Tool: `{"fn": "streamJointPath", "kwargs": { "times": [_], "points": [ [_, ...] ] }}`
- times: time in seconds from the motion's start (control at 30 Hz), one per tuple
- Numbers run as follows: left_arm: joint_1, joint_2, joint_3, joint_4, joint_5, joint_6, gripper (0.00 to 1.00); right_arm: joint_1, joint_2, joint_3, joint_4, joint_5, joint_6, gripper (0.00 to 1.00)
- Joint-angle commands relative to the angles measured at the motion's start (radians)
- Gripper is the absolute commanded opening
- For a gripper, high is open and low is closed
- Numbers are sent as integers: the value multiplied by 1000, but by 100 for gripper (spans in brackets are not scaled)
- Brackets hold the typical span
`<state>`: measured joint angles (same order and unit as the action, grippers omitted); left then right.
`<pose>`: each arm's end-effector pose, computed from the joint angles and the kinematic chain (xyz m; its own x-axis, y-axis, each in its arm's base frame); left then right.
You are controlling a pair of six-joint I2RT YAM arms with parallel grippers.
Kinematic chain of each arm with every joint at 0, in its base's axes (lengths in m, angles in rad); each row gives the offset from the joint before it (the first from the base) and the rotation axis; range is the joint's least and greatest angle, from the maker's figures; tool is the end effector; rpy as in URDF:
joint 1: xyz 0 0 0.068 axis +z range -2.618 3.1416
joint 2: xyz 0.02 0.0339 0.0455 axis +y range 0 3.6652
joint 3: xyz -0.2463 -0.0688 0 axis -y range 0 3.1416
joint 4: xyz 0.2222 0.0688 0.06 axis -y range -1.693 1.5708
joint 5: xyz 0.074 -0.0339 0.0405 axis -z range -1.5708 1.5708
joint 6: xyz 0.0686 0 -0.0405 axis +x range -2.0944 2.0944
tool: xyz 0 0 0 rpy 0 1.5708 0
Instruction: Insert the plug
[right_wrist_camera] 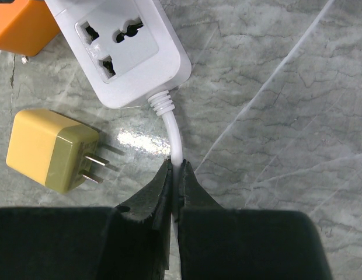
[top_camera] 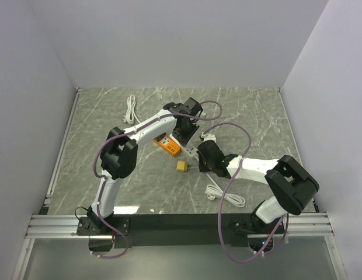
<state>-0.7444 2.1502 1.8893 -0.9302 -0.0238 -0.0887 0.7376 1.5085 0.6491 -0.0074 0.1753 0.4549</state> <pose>0.3231 -0.2955 0.1878 -0.7399 0.5611 -0.3711 0.6077 0.7941 -0.0108 0.2203 0.1840 0.1223 -0.7610 -0.1070 -0.6399 -0.2719 0.9481 0.1650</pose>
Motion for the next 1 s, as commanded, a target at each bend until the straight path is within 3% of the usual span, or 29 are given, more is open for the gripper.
{"fn": "streamJointPath", "kwargs": {
  "times": [0.0, 0.97],
  "points": [
    [7, -26, 2, -27, -15, 24, 1, 17, 21, 4, -60, 1, -1, 0],
    [23, 7, 43, -68, -28, 27, 1, 29, 35, 15, -74, 20, -1, 0]
  ]
}}
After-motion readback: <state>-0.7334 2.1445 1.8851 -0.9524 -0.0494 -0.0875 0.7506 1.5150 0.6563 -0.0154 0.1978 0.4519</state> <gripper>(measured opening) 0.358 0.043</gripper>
